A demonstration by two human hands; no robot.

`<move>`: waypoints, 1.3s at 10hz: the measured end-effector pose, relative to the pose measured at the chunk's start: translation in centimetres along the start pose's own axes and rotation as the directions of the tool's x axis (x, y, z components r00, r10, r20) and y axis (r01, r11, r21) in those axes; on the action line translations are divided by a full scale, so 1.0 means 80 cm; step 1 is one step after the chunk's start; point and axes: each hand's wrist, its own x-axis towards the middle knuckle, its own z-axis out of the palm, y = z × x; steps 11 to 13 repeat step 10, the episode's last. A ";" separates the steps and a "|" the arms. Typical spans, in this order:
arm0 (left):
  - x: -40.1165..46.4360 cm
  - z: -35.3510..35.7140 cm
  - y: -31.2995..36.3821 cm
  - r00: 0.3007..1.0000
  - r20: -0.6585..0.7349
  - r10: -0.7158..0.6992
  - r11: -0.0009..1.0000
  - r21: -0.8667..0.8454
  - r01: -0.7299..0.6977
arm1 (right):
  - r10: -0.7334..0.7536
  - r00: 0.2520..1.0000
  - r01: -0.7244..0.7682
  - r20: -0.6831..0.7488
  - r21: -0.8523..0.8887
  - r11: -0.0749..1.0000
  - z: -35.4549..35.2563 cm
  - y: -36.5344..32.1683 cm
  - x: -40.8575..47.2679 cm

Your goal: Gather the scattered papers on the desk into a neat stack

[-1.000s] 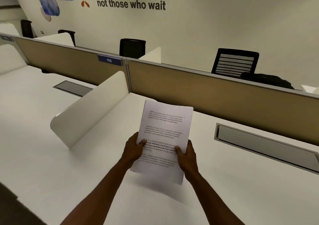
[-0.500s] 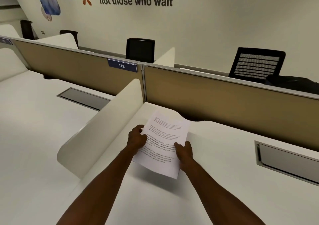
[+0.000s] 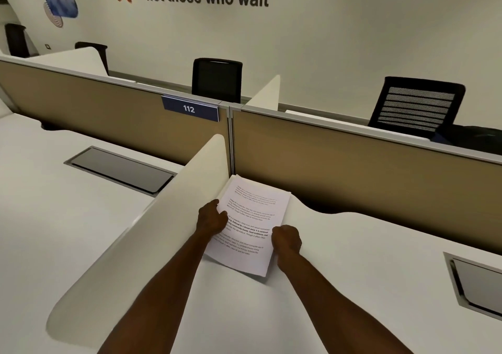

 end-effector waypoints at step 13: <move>0.010 0.038 0.005 0.976 -0.093 0.197 0.963 0.207 -0.175 | -0.300 0.945 0.325 0.132 -0.507 0.799 -0.054 0.017 0.025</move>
